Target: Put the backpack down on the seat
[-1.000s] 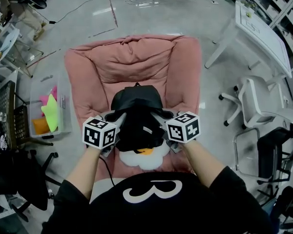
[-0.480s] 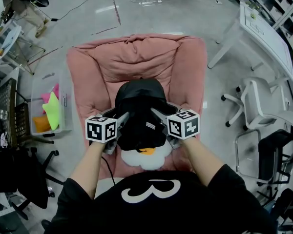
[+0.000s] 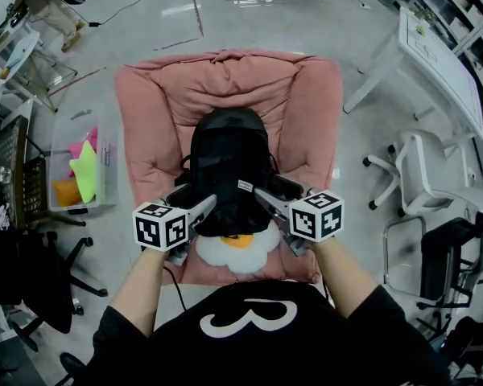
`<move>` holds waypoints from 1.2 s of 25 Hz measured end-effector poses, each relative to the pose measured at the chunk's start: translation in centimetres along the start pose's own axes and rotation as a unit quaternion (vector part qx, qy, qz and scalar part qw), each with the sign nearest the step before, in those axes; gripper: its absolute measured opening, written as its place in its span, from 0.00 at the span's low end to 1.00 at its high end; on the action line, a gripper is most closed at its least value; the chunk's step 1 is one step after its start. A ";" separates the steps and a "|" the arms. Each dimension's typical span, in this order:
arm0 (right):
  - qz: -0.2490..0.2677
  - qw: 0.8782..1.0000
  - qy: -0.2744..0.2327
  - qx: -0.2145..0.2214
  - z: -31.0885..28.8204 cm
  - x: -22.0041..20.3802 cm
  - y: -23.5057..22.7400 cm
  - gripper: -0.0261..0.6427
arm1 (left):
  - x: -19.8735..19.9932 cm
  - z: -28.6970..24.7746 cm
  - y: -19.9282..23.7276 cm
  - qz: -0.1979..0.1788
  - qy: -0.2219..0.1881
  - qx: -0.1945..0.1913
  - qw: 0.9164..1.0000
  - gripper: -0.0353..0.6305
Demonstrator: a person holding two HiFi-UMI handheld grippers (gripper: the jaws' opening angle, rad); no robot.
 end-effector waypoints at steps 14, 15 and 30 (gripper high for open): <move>0.087 0.993 -0.025 0.074 9.6 -6.3 13.1 0.05 | -6.2 9.9 -13.5 0.007 -0.102 -0.082 0.991 0.12; 0.093 0.992 -0.033 0.080 10.4 -6.7 14.1 0.05 | -6.8 10.7 -14.5 0.005 -0.109 -0.082 0.991 0.07; 0.107 0.985 -0.106 0.085 20.7 -12.6 20.3 0.04 | -13.0 19.7 -24.6 -0.052 -0.158 -0.042 0.985 0.06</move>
Point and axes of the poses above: the fingertips, and each gripper's own axes: z backward along the fingers, y to its left, x out of its top, the point moved 6 cm from there along z, backward along the fingers, and after that the axes turned 10 degrees about y, right-handed, at the moved point
